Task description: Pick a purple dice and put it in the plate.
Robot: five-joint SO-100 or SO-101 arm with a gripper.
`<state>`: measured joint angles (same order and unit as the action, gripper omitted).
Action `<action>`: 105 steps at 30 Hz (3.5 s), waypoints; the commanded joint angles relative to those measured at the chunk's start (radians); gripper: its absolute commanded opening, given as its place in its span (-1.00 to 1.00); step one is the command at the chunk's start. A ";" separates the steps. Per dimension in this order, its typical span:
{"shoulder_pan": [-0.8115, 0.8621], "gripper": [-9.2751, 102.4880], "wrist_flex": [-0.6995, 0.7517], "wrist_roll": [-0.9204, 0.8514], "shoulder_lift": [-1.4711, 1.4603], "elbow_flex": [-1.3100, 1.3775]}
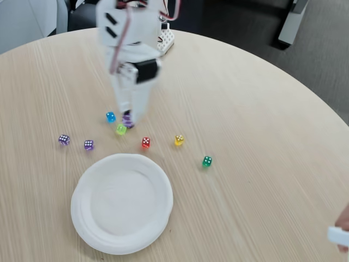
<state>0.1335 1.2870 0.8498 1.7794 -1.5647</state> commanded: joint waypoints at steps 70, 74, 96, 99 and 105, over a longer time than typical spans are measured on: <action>-0.044 -0.65 -0.405 -0.152 -0.267 -0.175; -0.044 -0.58 -0.397 -0.166 -0.267 -0.173; -0.176 -0.83 -0.233 0.080 0.488 -0.327; -0.267 -0.83 -0.204 0.078 0.548 -0.491; -0.299 -0.83 -0.212 -0.012 0.690 -0.819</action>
<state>-0.1595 1.0769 0.8790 2.4114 -2.3040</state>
